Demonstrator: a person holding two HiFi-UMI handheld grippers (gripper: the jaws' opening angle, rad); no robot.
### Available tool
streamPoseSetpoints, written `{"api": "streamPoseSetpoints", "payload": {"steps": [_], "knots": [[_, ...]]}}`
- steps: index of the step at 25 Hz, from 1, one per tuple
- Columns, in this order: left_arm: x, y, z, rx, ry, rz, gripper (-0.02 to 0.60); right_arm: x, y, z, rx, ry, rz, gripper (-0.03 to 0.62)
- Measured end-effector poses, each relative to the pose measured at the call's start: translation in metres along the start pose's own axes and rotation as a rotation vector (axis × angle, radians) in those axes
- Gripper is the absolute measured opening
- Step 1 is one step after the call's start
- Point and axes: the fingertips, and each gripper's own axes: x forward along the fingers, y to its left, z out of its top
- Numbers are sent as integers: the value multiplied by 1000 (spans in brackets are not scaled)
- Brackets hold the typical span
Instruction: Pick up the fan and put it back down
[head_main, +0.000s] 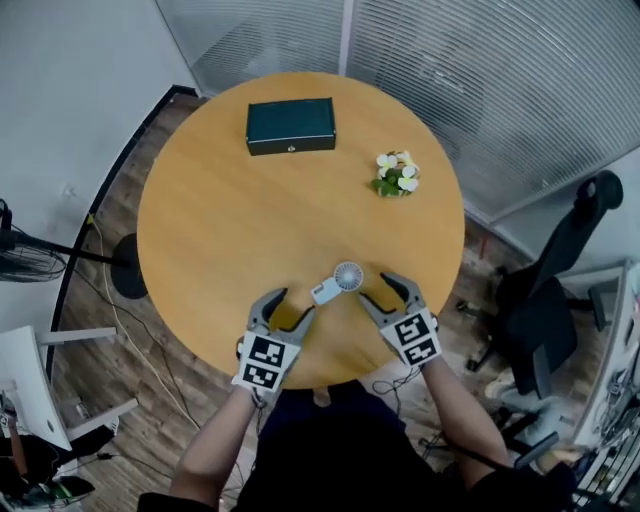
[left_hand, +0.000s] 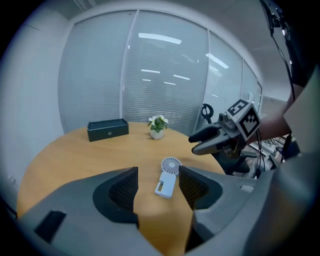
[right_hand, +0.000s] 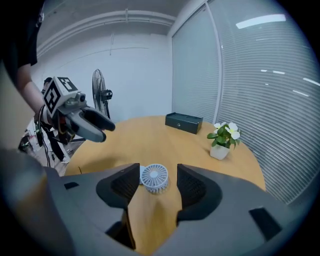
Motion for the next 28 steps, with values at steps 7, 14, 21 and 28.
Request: {"api": "streamPoseSetpoints", "payload": {"steps": [7,14,21,28], "knots": [[78,-27,-29,142,144,-116,255,-29,-20,-13,98,-24,-77,236],[130,-44,-51,198,242,-172,256,-58,-38,-46,205,3,-143,235],[157,-47,-61,224,291,-177,256,-74,-52,-68,257,25,-172,230],[165,-51,-65,247,312,-196,255,-74,-55,-75,273,26,-149,221]]}}
